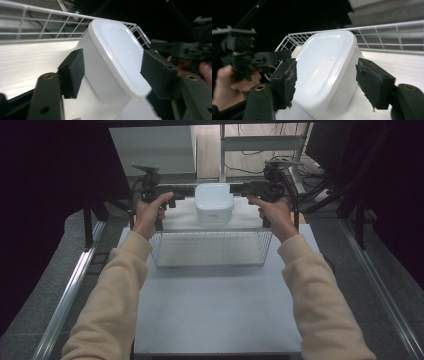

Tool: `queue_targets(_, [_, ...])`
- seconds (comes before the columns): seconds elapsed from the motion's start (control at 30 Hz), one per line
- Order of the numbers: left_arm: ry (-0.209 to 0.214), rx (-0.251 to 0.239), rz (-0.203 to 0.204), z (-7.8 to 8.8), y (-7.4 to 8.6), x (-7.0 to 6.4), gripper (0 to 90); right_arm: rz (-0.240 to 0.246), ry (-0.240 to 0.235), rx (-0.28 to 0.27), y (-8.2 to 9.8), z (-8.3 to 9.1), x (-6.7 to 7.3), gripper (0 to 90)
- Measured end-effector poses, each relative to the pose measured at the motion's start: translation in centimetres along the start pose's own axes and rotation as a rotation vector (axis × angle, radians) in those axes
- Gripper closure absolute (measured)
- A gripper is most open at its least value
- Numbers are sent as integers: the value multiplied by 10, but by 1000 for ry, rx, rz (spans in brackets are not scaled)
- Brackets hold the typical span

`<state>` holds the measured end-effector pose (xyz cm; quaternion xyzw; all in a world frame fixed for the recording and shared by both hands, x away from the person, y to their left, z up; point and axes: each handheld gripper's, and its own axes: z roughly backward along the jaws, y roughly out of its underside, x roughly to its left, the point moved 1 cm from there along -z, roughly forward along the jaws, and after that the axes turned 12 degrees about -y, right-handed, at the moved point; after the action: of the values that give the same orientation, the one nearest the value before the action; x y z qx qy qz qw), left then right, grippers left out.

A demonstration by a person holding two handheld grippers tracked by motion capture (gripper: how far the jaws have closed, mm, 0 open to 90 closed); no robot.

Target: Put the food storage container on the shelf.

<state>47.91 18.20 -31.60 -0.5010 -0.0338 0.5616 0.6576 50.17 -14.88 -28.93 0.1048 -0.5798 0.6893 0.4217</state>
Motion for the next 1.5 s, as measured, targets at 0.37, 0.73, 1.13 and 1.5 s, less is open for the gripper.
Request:
queue_targets(0.37, [-76,-48,-160,37,52,-17,290,263,58,48,54,45,9,241])
queue_targets(0.73, [-127,-40,-280,63,149,-20,267,400,114,68,146,95,6,226])
queue_targets(1.13, [-174,27,-295,63,221,0,256,349,144,119,219,110,-24,226])
queue_targets(1.5, [-205,69,-314,50,236,3,243,340,167,143,233,107,-32,213])
